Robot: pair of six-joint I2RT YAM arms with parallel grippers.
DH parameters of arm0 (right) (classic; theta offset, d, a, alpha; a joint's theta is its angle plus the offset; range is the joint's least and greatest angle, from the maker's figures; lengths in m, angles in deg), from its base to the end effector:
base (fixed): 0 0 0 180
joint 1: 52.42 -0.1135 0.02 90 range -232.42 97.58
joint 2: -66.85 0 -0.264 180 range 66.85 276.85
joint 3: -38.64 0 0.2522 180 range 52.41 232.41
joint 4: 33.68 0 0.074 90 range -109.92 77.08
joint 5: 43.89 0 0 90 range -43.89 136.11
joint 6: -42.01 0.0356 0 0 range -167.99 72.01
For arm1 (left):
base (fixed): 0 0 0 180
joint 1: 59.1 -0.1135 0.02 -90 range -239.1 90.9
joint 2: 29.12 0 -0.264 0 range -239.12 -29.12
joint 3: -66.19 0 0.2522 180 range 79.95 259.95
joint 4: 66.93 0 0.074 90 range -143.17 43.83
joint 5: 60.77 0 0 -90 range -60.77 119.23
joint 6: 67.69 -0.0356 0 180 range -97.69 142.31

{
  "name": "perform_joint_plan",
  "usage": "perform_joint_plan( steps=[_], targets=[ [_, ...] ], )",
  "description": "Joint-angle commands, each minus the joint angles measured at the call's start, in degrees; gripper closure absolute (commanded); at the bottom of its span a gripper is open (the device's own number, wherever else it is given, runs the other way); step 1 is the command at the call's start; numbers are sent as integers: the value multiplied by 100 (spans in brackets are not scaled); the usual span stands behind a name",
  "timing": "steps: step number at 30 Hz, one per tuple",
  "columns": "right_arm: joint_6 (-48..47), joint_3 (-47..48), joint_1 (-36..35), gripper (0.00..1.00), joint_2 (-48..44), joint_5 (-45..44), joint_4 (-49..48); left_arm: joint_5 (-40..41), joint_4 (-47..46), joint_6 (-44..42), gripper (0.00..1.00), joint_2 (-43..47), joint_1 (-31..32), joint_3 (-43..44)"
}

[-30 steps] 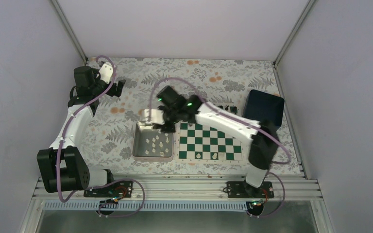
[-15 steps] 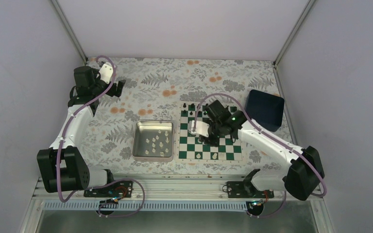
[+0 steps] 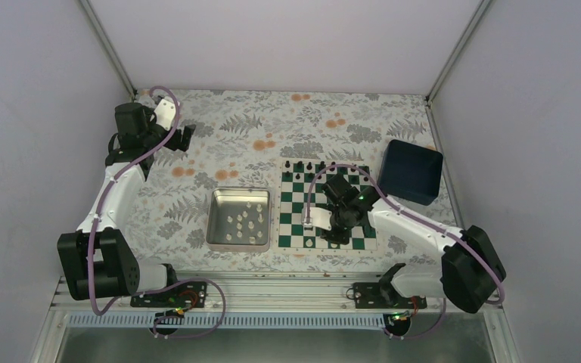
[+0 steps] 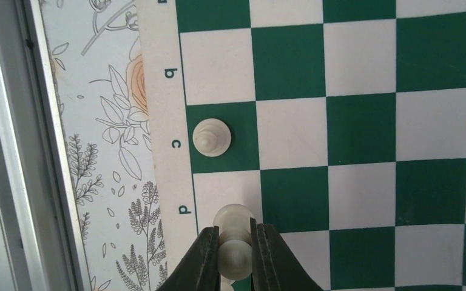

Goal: Set up the chess pieces on the board
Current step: Place the chess piece on the chessboard.

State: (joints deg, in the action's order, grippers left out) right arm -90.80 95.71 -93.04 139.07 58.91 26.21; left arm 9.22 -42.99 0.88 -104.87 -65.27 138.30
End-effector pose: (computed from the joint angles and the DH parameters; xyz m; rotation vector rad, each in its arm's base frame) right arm 0.1549 0.1433 0.1939 -1.9349 2.1072 0.3136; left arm 0.3015 0.0203 0.3036 0.4798 1.9635 -0.0539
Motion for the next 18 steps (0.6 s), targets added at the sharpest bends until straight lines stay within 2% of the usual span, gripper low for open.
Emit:
perform_joint_plan(
  steps=[1, 18],
  targets=[
    [-171, -84, 72, 93, 219, 124, -284, 7, 28, 25, 0, -10, -15, 159],
    [-333, -4, 120, 92, 592, 278, -197, 50, -11, -1, 0, -93, -11, 132]
  ],
)
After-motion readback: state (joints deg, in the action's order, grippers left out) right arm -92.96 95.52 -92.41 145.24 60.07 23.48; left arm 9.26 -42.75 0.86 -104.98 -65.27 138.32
